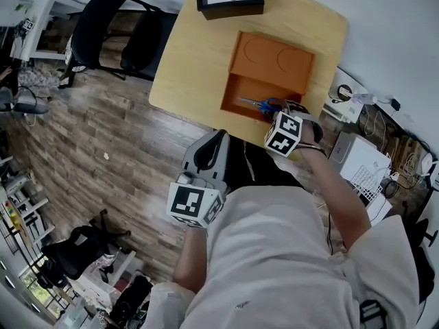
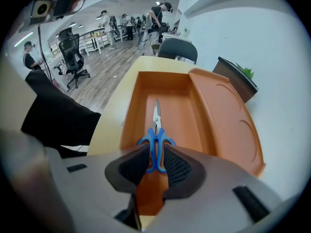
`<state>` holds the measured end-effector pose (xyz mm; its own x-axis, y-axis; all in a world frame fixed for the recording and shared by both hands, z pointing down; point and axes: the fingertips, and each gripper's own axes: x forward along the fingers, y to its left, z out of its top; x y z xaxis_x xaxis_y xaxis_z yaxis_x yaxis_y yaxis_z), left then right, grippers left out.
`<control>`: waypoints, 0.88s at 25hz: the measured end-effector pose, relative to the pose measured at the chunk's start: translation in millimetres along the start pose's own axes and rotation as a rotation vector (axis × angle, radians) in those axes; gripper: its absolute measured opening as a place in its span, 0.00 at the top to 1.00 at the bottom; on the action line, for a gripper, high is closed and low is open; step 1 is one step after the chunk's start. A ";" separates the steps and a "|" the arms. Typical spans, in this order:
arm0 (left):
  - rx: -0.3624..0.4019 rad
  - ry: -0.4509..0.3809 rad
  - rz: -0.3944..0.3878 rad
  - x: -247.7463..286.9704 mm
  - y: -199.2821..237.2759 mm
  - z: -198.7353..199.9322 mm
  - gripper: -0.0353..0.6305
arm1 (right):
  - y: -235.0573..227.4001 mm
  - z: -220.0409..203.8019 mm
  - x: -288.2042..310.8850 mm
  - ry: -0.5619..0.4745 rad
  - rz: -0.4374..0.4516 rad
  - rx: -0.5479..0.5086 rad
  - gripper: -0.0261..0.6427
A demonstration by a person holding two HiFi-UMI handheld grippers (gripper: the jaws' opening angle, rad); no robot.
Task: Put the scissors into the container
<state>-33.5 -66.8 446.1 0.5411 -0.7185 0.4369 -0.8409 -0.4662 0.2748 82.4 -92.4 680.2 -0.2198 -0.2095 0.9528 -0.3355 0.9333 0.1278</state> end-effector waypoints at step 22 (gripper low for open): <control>0.073 0.015 -0.078 -5.0 0.8 13.2 0.94 | -11.2 13.9 -58.7 -0.218 -0.138 0.304 0.90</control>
<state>-36.8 -70.3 432.8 0.6041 -0.6711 0.4298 -0.7934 -0.5570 0.2455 86.3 -94.6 618.9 -0.3315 -0.4146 0.8474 -0.6242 0.7699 0.1325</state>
